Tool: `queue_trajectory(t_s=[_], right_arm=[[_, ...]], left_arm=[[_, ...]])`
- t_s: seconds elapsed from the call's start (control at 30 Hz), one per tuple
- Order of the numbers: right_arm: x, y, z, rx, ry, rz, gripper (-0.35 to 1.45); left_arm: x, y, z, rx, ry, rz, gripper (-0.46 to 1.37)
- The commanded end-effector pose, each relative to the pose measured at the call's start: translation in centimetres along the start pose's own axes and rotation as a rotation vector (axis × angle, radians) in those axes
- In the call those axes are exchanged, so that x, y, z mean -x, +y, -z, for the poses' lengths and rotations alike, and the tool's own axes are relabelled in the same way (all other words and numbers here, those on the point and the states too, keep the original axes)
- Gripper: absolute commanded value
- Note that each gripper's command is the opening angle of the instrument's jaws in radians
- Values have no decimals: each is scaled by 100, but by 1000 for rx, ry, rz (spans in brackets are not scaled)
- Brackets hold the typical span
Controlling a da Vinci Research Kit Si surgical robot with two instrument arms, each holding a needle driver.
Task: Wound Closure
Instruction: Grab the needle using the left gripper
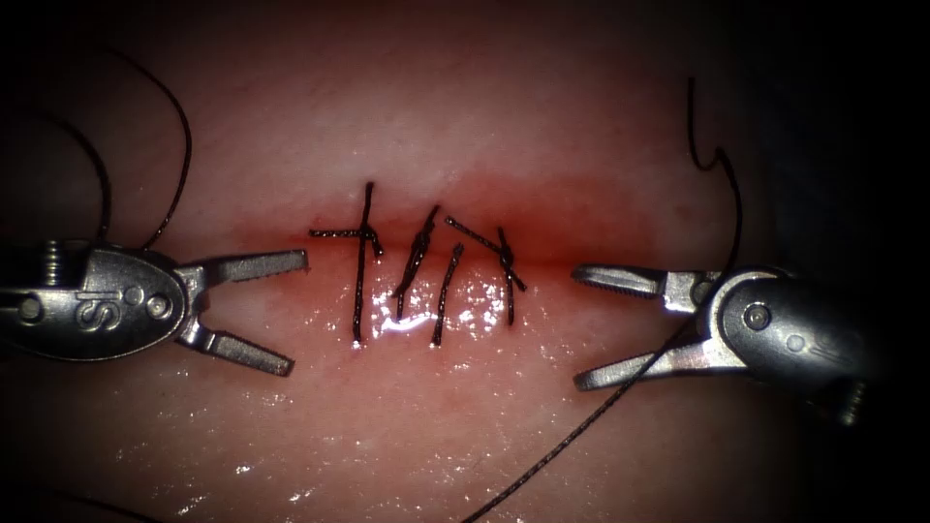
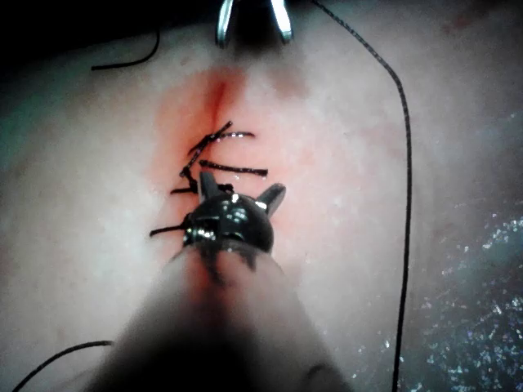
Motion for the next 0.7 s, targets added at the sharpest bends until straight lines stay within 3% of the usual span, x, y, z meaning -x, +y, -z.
queue_trajectory(t_s=[0.03, 0.57, 0.7], right_arm=[[0, 0, 0, 1, 0, 1, 64], [-5, 1, 2, 0, -1, 14, 66], [-5, 1, 2, 0, -1, 20, 67]], left_arm=[[0, 0, -1, 1, 1, 0, 48], [-1, 0, -2, 7, 4, 0, 47], [1, 0, 0, 9, 7, 41, 46]])
